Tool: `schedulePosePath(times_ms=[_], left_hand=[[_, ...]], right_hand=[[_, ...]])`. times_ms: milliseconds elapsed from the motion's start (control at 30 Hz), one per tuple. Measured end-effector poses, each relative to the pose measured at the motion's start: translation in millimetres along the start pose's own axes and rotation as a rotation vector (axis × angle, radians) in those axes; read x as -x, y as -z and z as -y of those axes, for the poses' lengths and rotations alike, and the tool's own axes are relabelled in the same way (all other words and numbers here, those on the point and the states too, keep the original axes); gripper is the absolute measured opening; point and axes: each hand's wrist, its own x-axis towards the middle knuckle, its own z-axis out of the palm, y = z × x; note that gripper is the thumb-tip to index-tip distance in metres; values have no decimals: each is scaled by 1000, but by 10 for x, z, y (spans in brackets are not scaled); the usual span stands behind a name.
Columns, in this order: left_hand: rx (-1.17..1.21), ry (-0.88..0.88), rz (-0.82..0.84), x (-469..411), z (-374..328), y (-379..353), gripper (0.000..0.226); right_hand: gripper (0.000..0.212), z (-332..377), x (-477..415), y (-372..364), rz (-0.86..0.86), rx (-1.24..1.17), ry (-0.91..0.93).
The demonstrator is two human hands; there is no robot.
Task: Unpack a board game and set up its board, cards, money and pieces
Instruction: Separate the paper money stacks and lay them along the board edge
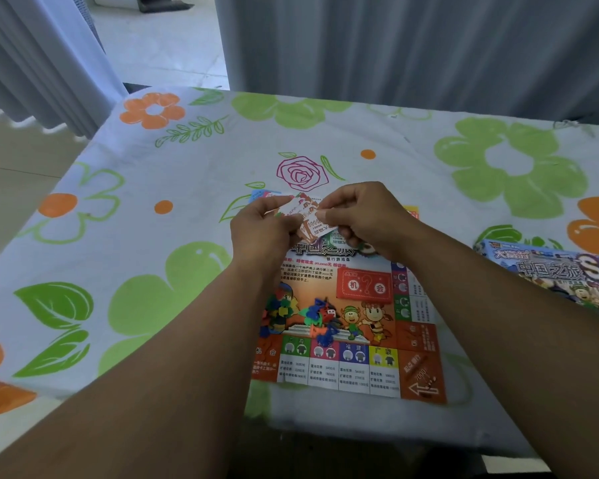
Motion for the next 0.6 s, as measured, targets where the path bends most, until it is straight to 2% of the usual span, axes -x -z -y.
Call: schedulePosePath(times_ms=[133,400,600], left_hand=[[10,18,13,6,2,-12,29],[59,60,-10,-6,7,-42,21],[45,50,-14,-21,32,-70,20]], right_hand=[[7,2,17,25,4,15,3],[8,2,24,54,-5,36,-8],[14,-14,33,90,-28,17,-22]])
